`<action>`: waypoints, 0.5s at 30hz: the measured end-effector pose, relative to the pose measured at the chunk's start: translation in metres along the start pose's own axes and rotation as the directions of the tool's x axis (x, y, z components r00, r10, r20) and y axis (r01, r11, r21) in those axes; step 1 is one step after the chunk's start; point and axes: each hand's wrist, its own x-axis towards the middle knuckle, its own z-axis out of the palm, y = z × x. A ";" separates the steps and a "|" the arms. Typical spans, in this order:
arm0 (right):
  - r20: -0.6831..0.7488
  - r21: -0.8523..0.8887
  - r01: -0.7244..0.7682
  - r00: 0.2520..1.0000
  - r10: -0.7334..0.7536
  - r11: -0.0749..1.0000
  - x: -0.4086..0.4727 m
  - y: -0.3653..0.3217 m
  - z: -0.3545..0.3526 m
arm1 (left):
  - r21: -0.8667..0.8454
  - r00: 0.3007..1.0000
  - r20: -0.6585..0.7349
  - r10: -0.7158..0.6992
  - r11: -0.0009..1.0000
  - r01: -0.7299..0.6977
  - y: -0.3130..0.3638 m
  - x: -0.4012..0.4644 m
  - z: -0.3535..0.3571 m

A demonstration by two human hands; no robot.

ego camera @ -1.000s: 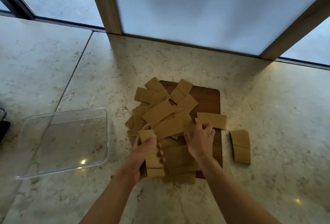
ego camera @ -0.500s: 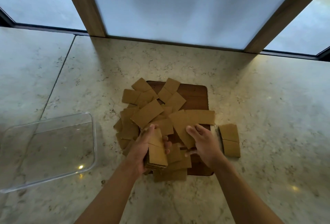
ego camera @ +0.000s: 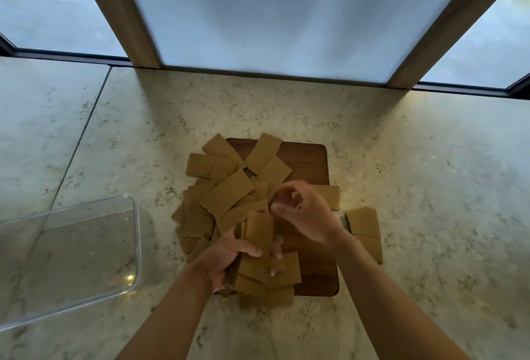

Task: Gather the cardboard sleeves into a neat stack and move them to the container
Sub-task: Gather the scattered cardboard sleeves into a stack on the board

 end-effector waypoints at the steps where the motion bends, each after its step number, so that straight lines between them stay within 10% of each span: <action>1: -0.157 -0.113 -0.049 0.987 0.031 0.992 0.009 0.008 -0.004 | -0.071 0.998 -0.015 0.060 0.996 -0.061 0.000 0.004 -0.001; 4: -0.189 -0.541 -0.241 0.968 0.162 0.806 0.024 0.031 -0.017 | -0.216 0.983 -0.100 0.156 0.961 -0.174 -0.003 0.007 -0.004; 8: -0.167 -0.593 -0.231 0.972 0.162 0.772 0.025 0.048 -0.020 | -0.347 0.969 -0.222 0.105 0.920 -0.179 -0.002 0.009 -0.004; 13: -0.352 -0.032 -0.286 0.900 0.257 0.958 0.020 0.027 -0.023 | -0.274 0.884 -0.440 0.160 0.913 -0.301 0.002 0.014 -0.001; 15: -0.135 0.425 -0.268 0.926 0.353 0.865 0.008 -0.006 0.002 | -0.184 0.850 -0.472 0.234 0.917 -0.355 0.006 0.009 -0.002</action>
